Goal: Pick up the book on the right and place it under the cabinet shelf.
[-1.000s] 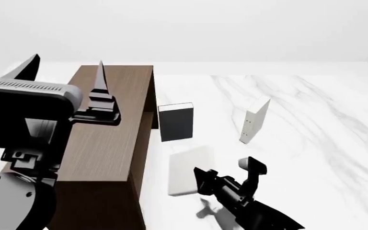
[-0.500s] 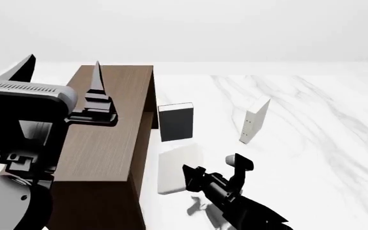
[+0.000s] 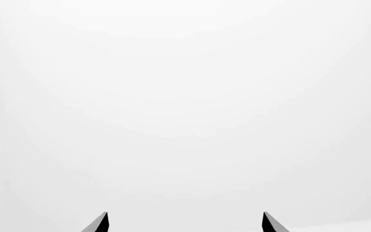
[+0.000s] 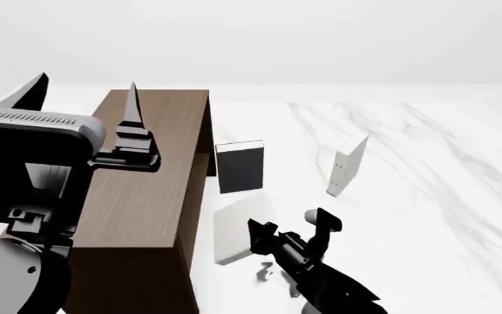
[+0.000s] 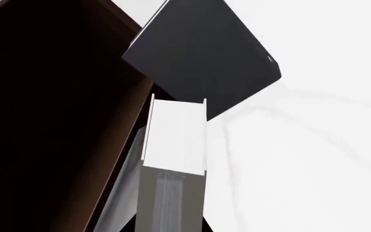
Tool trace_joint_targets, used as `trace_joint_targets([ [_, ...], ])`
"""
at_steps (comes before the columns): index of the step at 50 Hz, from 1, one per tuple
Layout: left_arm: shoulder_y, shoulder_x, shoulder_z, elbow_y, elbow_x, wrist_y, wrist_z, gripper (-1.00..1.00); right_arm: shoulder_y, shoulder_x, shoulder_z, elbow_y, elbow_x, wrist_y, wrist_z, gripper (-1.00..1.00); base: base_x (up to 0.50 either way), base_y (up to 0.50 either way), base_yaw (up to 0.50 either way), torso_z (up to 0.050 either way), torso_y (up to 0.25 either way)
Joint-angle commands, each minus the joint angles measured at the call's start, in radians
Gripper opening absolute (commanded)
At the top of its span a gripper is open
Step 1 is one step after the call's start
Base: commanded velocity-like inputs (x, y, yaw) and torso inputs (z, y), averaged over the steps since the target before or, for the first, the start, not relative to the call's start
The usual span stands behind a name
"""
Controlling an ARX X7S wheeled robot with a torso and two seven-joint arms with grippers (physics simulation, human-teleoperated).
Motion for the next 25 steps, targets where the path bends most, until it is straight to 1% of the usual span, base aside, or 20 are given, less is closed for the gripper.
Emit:
trace_joint_targets([
  [1, -0.004, -0.002, 0.004, 0.001, -0.005, -0.001, -0.005, 1.0, 0.002, -0.007, -0.112, 0.131, -0.045, -0.075, 0.017, -1.0, 0.0, 0.0, 0.0, 0.0, 0.0],
  [17, 0.004, -0.006, 0.003, 0.005, -0.013, 0.006, -0.01, 1.0, -0.014, 0.002, -0.164, 0.171, -0.019, -0.105, 0.045, -1.0, 0.0, 0.0, 0.0, 0.0, 0.0],
  [25, 0.007, -0.008, 0.003, 0.008, -0.016, 0.007, -0.014, 1.0, 0.01, -0.007, -0.181, 0.256, -0.013, -0.139, 0.039, -1.0, 0.0, 0.0, 0.0, 0.0, 0.0],
])
